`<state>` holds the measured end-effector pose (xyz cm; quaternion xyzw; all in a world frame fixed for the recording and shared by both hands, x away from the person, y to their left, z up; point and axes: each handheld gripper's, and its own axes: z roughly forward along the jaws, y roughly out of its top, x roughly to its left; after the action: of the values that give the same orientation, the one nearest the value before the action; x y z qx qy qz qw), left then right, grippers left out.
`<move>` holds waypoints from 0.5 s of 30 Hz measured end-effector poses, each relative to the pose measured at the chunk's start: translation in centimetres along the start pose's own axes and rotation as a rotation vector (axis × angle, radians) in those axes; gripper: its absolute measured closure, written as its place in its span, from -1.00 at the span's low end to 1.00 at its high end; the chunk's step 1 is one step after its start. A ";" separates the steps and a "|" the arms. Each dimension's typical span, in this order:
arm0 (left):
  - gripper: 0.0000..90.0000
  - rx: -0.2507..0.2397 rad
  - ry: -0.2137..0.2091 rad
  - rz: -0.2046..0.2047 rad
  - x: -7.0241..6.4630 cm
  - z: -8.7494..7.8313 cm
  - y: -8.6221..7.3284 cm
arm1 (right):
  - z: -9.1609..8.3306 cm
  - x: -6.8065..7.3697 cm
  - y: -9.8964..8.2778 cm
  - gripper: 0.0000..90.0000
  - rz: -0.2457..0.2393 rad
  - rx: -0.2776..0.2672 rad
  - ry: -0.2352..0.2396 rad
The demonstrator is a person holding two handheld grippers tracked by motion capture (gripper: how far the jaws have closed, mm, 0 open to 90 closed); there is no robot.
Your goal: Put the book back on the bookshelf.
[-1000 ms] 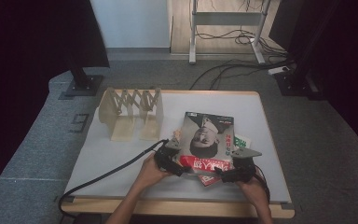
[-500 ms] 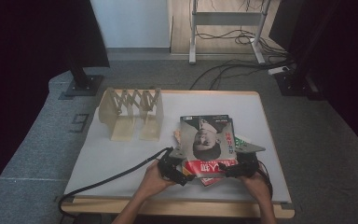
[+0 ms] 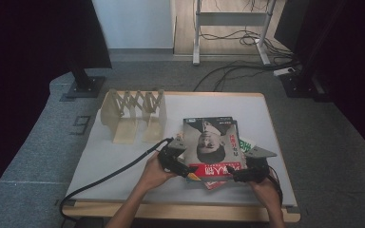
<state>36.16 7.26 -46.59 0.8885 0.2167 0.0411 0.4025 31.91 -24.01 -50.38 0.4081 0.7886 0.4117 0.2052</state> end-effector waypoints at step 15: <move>-0.90 0.064 0.039 0.051 1.9 2.5 3.9 | -0.7 0.0 -0.5 -0.99 0.028 -0.010 0.006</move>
<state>39.87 4.03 -45.56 0.9052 0.2030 0.0618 0.3683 31.25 -24.45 -50.37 0.4169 0.7812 0.4198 0.1991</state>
